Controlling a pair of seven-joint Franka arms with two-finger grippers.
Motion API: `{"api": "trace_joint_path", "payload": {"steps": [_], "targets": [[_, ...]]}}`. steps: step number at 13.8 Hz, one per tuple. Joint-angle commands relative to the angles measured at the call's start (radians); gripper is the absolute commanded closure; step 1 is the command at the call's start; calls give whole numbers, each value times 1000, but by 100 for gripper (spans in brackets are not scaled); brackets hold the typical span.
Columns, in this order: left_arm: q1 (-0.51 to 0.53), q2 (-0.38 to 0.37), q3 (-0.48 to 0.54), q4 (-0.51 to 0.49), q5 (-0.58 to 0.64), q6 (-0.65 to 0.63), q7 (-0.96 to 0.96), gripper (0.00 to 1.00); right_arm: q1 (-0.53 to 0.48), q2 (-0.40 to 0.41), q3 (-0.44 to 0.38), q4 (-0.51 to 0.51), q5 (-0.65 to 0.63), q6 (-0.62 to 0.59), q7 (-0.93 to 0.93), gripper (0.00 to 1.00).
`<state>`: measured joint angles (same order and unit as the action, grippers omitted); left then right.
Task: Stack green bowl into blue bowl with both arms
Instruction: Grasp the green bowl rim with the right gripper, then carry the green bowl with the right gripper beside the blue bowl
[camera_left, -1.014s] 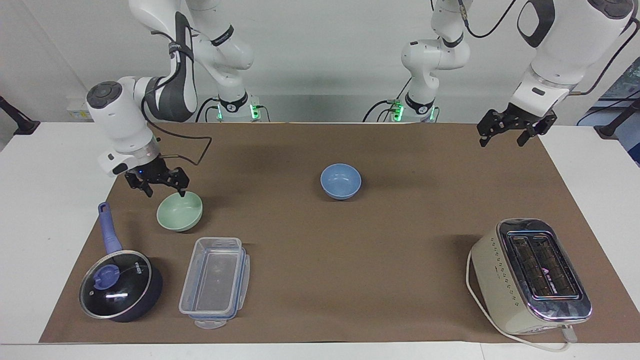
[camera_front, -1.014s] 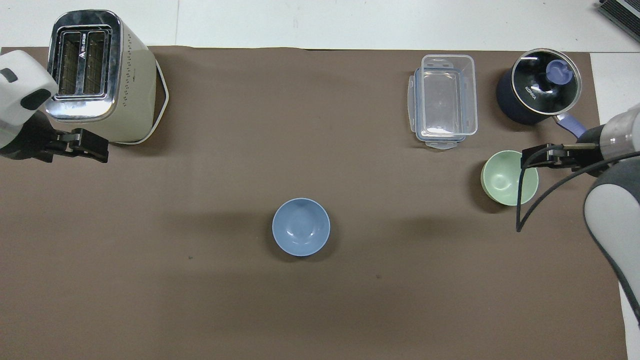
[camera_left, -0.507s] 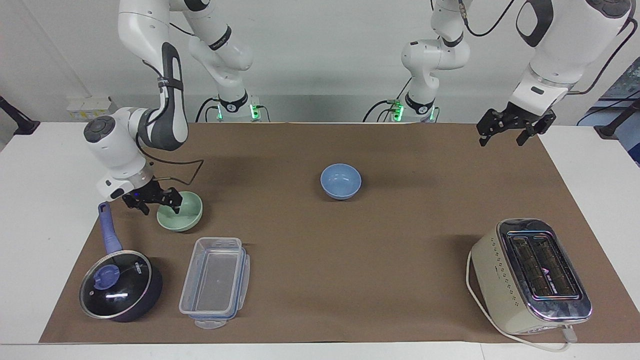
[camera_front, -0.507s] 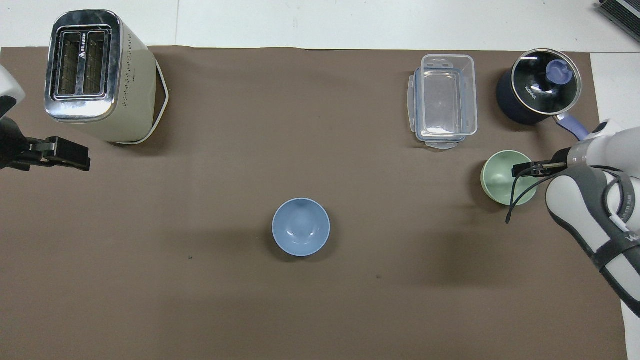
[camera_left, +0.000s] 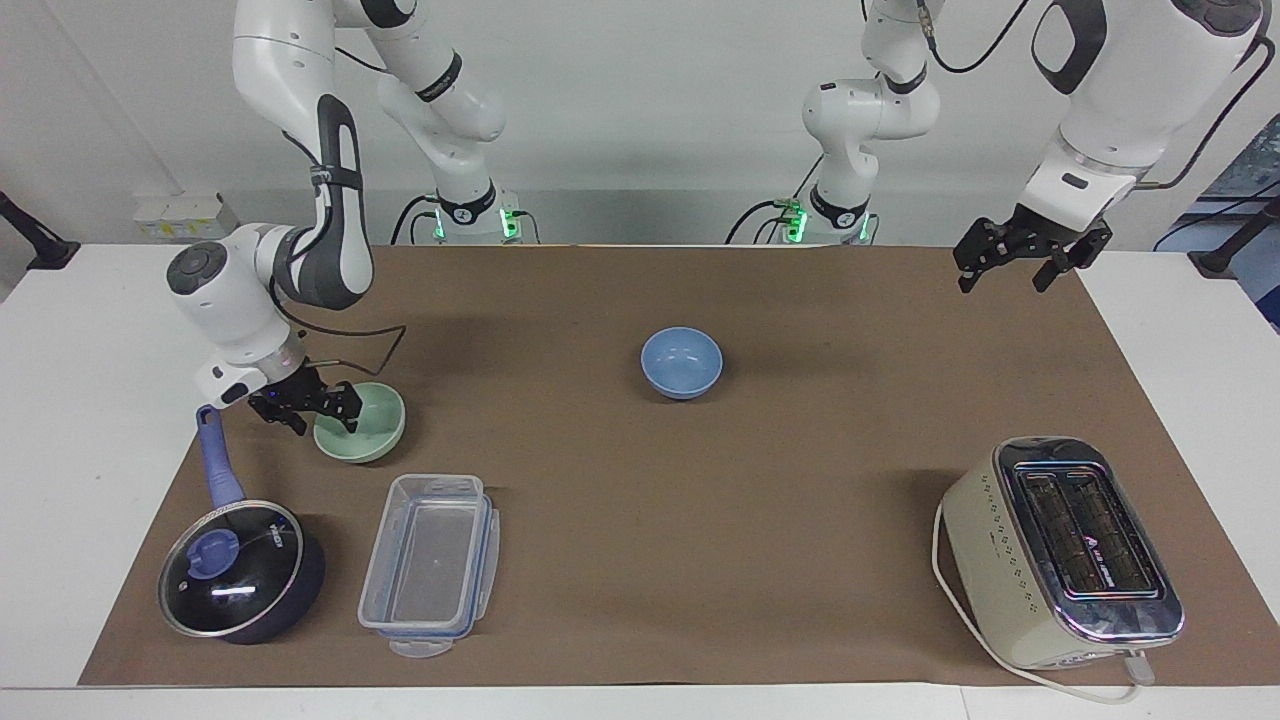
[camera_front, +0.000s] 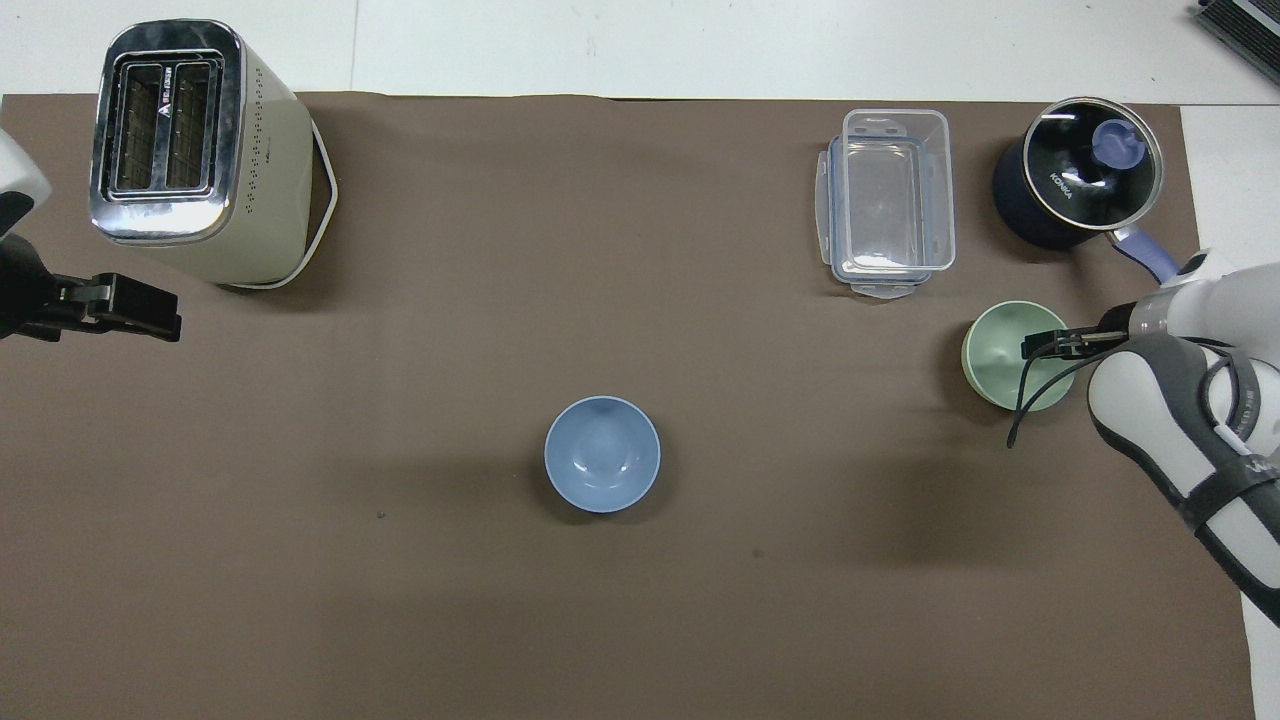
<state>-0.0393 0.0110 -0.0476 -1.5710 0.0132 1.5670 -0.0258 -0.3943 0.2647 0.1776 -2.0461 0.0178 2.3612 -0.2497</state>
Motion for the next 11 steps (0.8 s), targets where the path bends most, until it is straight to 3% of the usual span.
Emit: {"api": "trace_joint_path", "payload": {"steps": [1,3,7,11], "targets": [[10,-25,-3,-34,-6,22,4,0,-12,-13,10,-6,24,1,-37,71],[12,-25,-3,-34,-6,22,4,0,-12,-21,11,-5,24,1,-37,98],[10,-25,-3,-34,-6,22,4,0,-9,-41,16,4,24,-13,-37,100],[10,-25,-3,-32,-6,22,4,0,0,-143,37,4,50,-129,-39,100]]}}
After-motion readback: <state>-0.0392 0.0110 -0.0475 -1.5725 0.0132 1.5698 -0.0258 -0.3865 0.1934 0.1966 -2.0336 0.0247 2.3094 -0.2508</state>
